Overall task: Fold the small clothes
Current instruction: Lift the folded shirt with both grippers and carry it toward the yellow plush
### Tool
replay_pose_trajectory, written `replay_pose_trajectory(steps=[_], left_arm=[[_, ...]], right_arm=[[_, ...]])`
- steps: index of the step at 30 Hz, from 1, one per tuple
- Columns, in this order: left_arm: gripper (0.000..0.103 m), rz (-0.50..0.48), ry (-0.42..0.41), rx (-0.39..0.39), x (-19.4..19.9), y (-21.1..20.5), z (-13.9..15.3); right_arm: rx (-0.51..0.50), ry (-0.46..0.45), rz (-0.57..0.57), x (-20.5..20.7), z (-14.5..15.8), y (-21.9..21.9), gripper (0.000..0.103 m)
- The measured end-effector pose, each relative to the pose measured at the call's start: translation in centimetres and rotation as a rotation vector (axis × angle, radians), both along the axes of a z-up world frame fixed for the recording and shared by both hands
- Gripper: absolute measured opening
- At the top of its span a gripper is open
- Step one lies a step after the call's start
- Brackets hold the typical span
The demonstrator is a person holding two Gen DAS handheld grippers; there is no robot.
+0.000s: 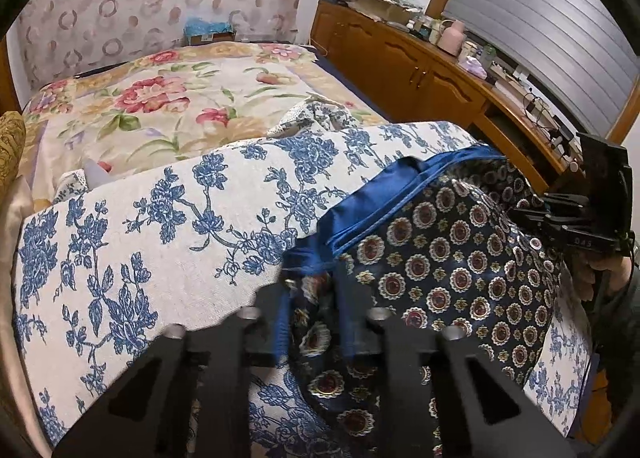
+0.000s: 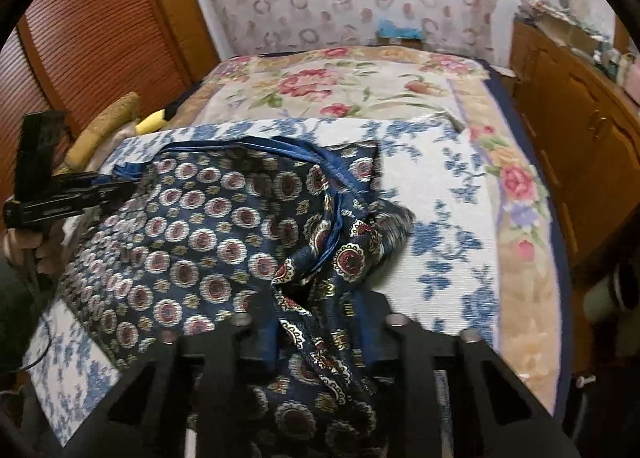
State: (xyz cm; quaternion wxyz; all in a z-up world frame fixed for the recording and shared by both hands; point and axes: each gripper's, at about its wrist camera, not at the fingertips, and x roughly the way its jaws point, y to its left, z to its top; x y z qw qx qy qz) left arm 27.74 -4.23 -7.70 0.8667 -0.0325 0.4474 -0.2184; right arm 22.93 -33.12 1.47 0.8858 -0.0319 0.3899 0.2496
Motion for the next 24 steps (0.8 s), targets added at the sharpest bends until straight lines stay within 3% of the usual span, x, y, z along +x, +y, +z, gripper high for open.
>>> replay_pose_trajectory(steps=[6,16,24], left_arm=[[0.006,-0.007,-0.088,-0.011,-2.6,-0.1,2.6],[0.005,0.013,-0.271,-0.042,-7.6,1.0,9.3],[0.005,0.079,-0.359,-0.026,-9.8,4.4,12.2]], right_arm=[[-0.016,-0.077,-0.005,-1.9,1.1,-0.3,0.013],[0.002,-0.254,0.017,-7.0,5.5,0.6,0.011],[-0.019,-0.358,0.081,-8.9,8.5,3.7,0.011]])
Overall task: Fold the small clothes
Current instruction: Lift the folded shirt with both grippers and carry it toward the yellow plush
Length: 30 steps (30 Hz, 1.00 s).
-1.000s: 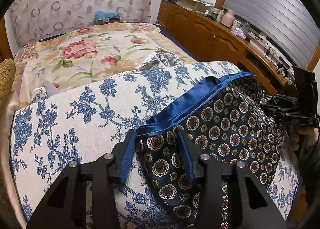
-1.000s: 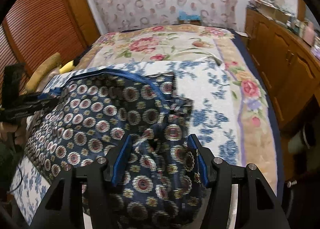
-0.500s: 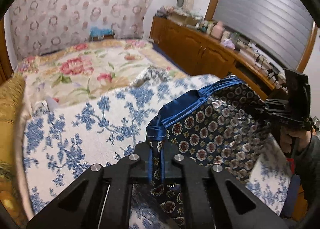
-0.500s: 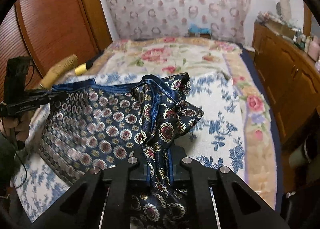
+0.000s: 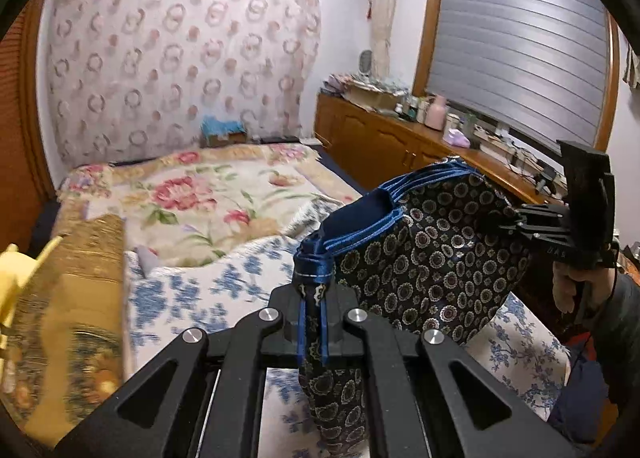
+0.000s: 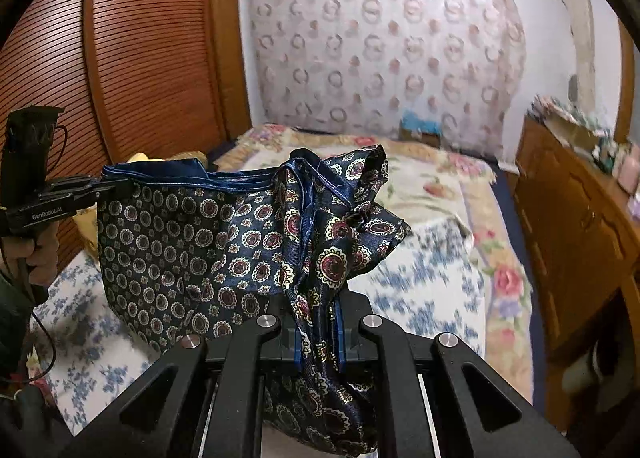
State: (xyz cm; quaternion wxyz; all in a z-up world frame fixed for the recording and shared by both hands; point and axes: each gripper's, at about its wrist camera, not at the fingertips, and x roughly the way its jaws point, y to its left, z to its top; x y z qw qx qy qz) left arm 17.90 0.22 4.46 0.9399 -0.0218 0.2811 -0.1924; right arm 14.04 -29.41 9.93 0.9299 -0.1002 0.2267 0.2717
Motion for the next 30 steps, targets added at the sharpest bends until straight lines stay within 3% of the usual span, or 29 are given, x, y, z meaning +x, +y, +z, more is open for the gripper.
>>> replay_pose_trajectory(steps=[9,20,30], left_arm=[[0.005,0.110,-0.054,-0.013,-1.8,5.5,1.5],[0.005,0.302,-0.128,-0.042,-4.2,14.2,2.0],[0.005,0.501,-0.087,-0.076,-6.0,21.7,-2.6]], right_arm=[[-0.023,-0.027,0.017,1.3,1.3,2.8,0.011],[-0.107,-0.142,0.215,5.8,4.4,10.9,0.011],[-0.231,-0.174,0.389,12.9,4.4,21.5,0.011]])
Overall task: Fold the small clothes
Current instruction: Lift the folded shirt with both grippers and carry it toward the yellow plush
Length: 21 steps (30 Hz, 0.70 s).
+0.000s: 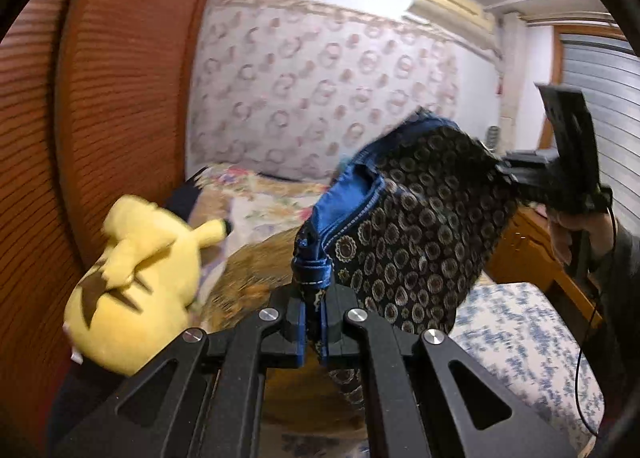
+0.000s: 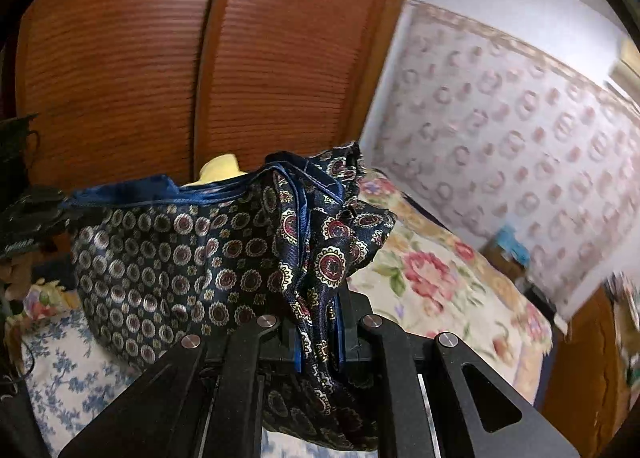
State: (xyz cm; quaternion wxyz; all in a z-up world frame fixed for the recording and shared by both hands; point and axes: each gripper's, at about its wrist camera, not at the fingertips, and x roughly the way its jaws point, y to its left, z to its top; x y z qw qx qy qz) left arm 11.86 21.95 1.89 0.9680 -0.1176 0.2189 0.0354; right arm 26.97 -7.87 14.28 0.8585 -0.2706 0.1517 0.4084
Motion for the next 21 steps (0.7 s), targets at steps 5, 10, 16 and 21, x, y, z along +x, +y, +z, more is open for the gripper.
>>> replay_pose_trajectory(steps=[5,10,16,21], left_arm=[[0.005,0.068,0.072,-0.005,-0.2,2.1,-3.5],[0.005,0.081,0.130,-0.016,-0.6,3.2,-6.0],[0.005,0.090,0.151,-0.022,-1.0,3.1,-6.9],[0.011,0.087,0.139,0.026,-1.0,2.6,-6.3]], right_arm=[[-0.078,0.002,0.047,3.4,-2.9,6.8,0.011],[-0.129,-0.006,0.059,6.4,-5.1,10.7,0.012],[-0.076,0.053,0.010,9.9,-6.0,12.8,0.015],[-0.039,0.031,-0.102,10.1,-6.4,13.0,0.036]])
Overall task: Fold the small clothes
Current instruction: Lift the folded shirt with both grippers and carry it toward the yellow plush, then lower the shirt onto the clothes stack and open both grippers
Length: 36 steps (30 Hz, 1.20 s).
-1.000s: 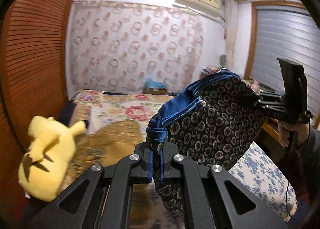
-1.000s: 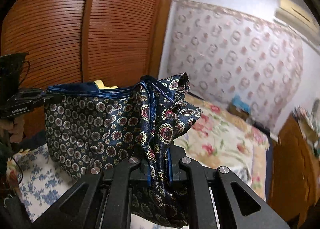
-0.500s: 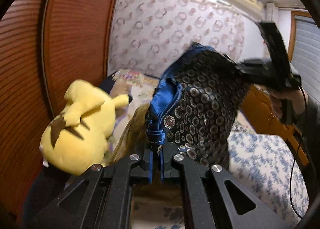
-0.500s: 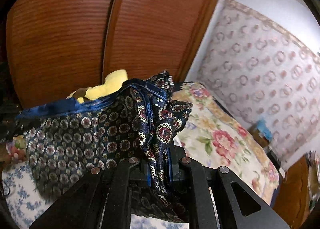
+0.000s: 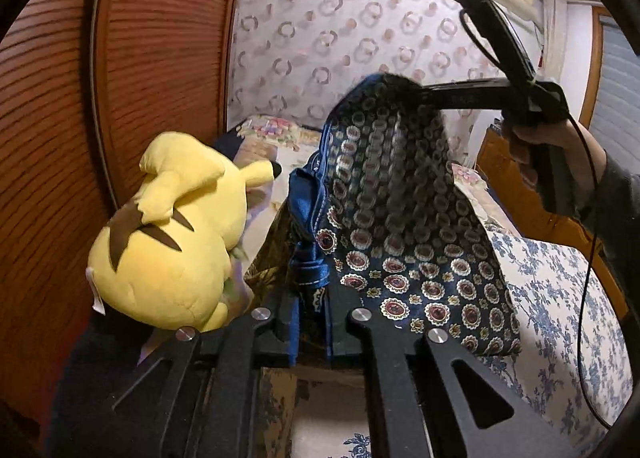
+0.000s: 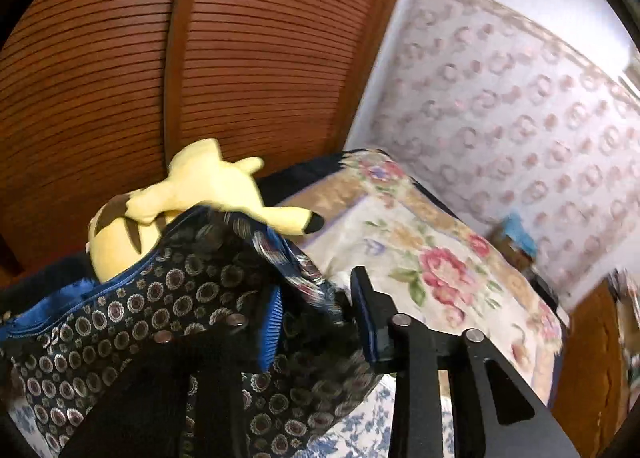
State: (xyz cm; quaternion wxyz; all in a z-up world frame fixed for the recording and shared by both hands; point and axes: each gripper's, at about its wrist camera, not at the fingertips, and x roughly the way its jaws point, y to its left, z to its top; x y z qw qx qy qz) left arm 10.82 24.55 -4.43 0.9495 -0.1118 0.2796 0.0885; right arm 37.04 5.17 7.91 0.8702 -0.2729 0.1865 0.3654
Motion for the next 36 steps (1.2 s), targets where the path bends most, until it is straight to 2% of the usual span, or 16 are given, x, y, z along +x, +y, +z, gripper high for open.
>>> replay_pose_trajectory(steps=[2,5,6,7,10,12,17,26,28,33,36], left_arm=[[0.016,0.004,-0.014,0.020,-0.2,-0.2,0.5],[0.035,0.002,-0.051,0.040,-0.9,-0.6,1.4],[0.042,-0.004,-0.059,0.041,-1.1,-0.8,1.7],[0.043,-0.006,-0.065,0.044,-1.3,-0.9,2.0],[0.049,-0.015,-0.069,0.055,-1.9,-1.6,3.0],[0.065,-0.021,-0.085,0.060,-2.3,-2.0,3.5],[0.078,-0.073,-0.105,0.081,-3.3,-4.6,4.5],[0.081,-0.141,-0.102,0.114,-3.8,-9.7,5.2],[0.081,-0.155,-0.097,0.123,-3.8,-10.7,5.2],[0.081,-0.214,-0.078,0.098,-3.9,-13.3,4.8],[0.081,-0.237,-0.072,0.110,-4.1,-15.1,4.7]], right_arm=[[0.022,0.007,-0.007,-0.4,0.1,-0.8,0.040],[0.037,0.036,-0.009,-0.8,0.0,-1.9,0.046],[0.041,0.045,-0.009,-0.9,0.0,-2.4,0.051],[0.046,0.049,-0.008,-1.1,-0.1,-2.9,0.053],[0.068,0.071,-0.008,-2.8,0.1,-3.9,0.053],[0.103,0.098,-0.009,-4.9,0.5,-4.6,0.053],[0.182,0.099,-0.028,-9.3,-0.5,-9.9,0.053],[0.257,0.103,-0.121,-15.9,-2.3,-17.5,0.061],[0.270,0.104,-0.143,-17.2,-2.6,-19.0,0.071],[0.316,0.079,-0.225,-21.0,-3.1,-22.7,0.075],[0.339,0.070,-0.273,-23.0,-3.4,-24.2,0.076]])
